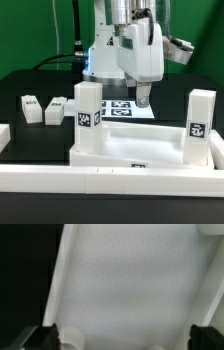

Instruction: Assemble desk

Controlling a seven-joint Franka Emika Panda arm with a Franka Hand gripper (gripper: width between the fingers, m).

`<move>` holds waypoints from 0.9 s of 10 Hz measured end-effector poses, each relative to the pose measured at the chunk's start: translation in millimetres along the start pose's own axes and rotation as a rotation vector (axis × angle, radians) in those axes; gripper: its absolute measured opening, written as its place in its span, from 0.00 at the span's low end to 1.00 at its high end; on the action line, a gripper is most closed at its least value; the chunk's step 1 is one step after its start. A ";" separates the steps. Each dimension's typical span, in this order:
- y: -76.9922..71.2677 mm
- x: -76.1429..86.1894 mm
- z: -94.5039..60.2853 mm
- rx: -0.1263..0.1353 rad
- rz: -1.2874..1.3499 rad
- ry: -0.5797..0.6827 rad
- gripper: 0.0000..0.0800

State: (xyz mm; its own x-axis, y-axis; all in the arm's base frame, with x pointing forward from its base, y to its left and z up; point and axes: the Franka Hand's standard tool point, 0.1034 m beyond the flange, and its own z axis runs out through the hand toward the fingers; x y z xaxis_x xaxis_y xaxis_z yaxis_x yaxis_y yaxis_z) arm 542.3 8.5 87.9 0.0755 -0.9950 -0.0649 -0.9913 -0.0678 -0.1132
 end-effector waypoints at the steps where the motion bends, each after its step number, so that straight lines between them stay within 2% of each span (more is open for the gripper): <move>1: 0.1 -2.1 0.4 0.003 0.085 -0.009 0.81; 2: 0.9 -3.8 1.5 0.003 0.147 -0.016 0.81; 3: 5.8 -4.8 6.7 -0.008 0.190 -0.017 0.81; 4: 12.2 -5.2 14.7 -0.024 0.194 -0.013 0.81; 6: 21.2 -5.1 28.3 -0.038 0.192 0.002 0.81; 7: 29.2 -3.5 40.5 -0.062 0.191 0.011 0.81; 9: 39.2 2.3 57.5 -0.094 0.187 0.026 0.81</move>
Offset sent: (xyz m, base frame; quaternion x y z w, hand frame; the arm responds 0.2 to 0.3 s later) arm -0.0185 -0.0032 -0.0213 -0.0142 0.0161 0.1126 0.9934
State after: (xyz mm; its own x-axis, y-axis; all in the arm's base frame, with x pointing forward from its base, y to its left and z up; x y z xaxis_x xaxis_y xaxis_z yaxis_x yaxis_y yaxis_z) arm 509.9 7.8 26.3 -0.1122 -0.9924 -0.0504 -0.9936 0.1128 -0.0086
